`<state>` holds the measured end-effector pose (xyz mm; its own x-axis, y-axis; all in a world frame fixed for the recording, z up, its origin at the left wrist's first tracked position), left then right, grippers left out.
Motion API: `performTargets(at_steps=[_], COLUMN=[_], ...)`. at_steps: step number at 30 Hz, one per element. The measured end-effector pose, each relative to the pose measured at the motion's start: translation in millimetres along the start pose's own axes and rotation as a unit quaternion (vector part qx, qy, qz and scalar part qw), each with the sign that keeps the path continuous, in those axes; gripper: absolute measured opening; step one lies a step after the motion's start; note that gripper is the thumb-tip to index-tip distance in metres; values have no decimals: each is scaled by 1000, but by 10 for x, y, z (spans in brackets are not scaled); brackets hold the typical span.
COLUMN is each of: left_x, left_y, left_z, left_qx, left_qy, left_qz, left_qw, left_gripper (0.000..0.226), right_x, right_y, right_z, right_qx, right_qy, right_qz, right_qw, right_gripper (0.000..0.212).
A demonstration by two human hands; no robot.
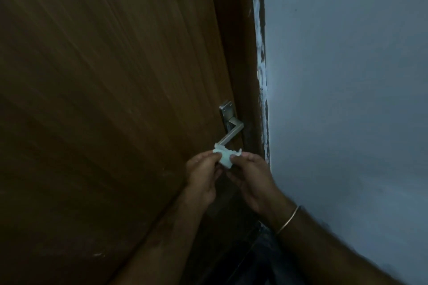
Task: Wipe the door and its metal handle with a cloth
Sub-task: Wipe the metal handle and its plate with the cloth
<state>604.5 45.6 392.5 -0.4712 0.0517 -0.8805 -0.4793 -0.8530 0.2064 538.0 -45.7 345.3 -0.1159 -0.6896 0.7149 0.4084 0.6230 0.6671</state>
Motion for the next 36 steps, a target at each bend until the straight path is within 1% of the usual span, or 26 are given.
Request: performTargets(at_steps=[1, 2, 3, 5, 6, 7, 8, 10, 13, 15, 17, 18, 19, 20, 21, 22, 23, 24, 26, 27, 28, 30, 32, 34, 36], left_x=[-17, -37, -59, -86, -83, -73, -59, -26, -62, -119, -185, -209, -224, -222, -204, -182, -149, -113, -61, -39, -13, 25, 55, 68, 81], left_y=[2, -5, 6, 50, 69, 80, 84, 70, 39, 9, -55, -104, -154, -201, -249, -285, -320, -349, -408, -441, -471, -515, -554, -605, -655], left_z=[-12, -16, -16, -2, 3, 12, 16, 4, -59, -129, -191, -220, -245, -266, -273, -281, -282, -275, -258, -250, -244, -223, -199, -165, -137], left_qx=[-21, -32, -30, -5, 4, 6, 1, -15, -26, -29, -46, -58, -68, -76, -81, -82, -80, -77, -72, -73, -75, -76, -70, -68, -67], left_qy=[18, 33, 42, 42, 40, 39, 38, 45, 72, 80, 83, 82, 77, 69, 61, 55, 48, 39, 24, 17, 9, -1, -6, -5, -3], left_qz=[-1, -2, -2, -6, -18, -36, -58, -118, -185, -201, -202, -193, -183, -171, -160, -148, -142, -138, -129, -124, -120, -111, -113, -116, -111], left_qw=[1000, 999, 999, 999, 999, 999, 998, 992, 980, 976, 975, 976, 978, 980, 982, 984, 986, 987, 989, 989, 990, 991, 991, 991, 991], left_gripper=[17, 20, 23, 27, 27, 27, 25, 22, 18, 15, 15, 17, 18, 18, 18, 18, 18, 18, 18, 18, 18, 17, 17, 17, 16], right_x=[-7, -33, -63, -150, -178, -183, -160, -96, -5, 105, 311, 443, 590, 716, 778, 786, 746, 678, 506, 438, 388, 364, 366, 380, 432], right_y=[-75, -120, -132, -47, -2, 33, 55, 49, 0, -79, -163, -188, -180, -130, -66, -33, -26, -43, -83, -92, -97, -69, -24, -10, -25], right_z=[-1, 0, 6, 35, 47, 51, 43, -16, -132, -216, -288, -323, -348, -364, -384, -418, -454, -482, -532, -544, -561, -602, -652, -706, -772], right_qx=[-40, -57, -39, 59, 102, 129, 137, 109, 51, -23, -127, -172, -204, -211, -201, -188, -170, -149, -108, -104, -109, -121, -119, -90, -77], right_qy=[4, 23, 54, 129, 143, 138, 122, 82, 35, -3, -70, -126, -191, -257, -306, -338, -348, -340, -315, -310, -308, -301, -290, -255, -224], right_qz=[14, 13, -8, -82, -119, -152, -177, -196, -154, -119, -44, 35, 135, 237, 328, 407, 467, 503, 532, 533, 524, 489, 493, 470, 454], right_qw=[999, 998, 998, 986, 977, 970, 967, 971, 986, 993, 988, 976, 950, 913, 871, 828, 795, 780, 778, 781, 786, 810, 812, 840, 859], right_gripper=[32, 38, 41, 48, 52, 54, 54, 50, 37, 32, 25, 23, 24, 25, 27, 27, 27, 27, 28, 27, 26, 23, 18, 11, 16])
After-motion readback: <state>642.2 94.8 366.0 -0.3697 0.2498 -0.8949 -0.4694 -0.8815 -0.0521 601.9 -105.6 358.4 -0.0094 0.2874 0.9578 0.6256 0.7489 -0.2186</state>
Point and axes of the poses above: each hand's wrist, its own z-axis away from the middle knuckle, its own y-axis out of the palm, x = y × z, the point moved 4 cm from there along -z, towards the middle knuckle, and after that the axes turned 15 degrees about x, right-handed, at the moved point
